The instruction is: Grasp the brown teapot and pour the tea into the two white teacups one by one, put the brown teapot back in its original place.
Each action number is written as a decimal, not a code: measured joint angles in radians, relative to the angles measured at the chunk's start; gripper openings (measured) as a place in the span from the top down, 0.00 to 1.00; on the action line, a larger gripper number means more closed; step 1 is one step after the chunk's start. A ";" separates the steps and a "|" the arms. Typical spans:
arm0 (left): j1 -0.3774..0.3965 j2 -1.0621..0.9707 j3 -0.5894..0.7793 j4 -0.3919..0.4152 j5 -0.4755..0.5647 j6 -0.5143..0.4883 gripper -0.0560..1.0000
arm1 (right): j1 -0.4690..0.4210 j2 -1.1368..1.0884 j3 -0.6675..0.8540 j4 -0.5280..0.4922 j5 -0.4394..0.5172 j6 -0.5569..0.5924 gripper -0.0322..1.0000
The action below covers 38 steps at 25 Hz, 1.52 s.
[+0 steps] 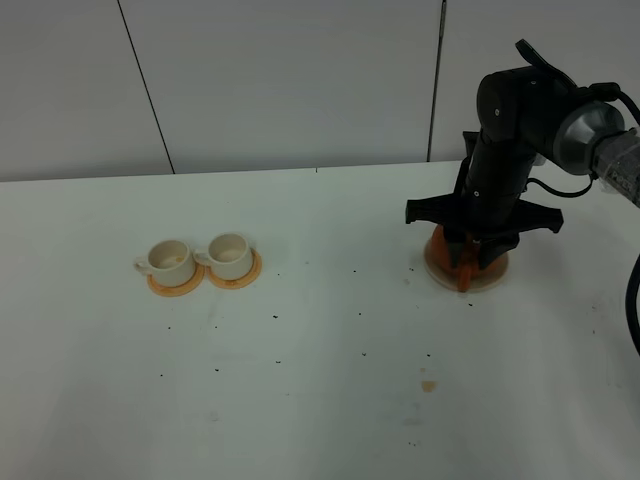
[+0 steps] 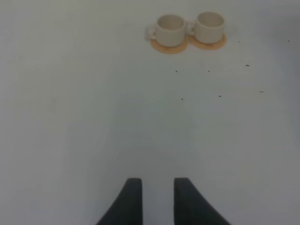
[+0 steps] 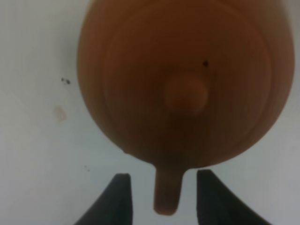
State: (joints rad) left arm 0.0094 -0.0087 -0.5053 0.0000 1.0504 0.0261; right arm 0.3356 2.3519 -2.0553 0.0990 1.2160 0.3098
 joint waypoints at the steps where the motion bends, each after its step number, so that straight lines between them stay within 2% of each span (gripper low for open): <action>1: 0.000 0.000 0.000 0.000 0.000 0.000 0.72 | 0.000 0.000 0.000 0.000 0.000 0.000 0.65; 28: 0.000 0.000 0.000 0.000 0.000 0.000 0.72 | 0.000 0.020 0.050 0.030 0.000 0.006 0.67; 38: 0.000 0.000 0.000 0.000 0.000 0.000 0.72 | 0.000 0.018 -0.021 0.039 0.004 0.017 0.67</action>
State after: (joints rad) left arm 0.0094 -0.0087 -0.5053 0.0000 1.0504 0.0261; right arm 0.3356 2.3702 -2.0761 0.1383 1.2195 0.3269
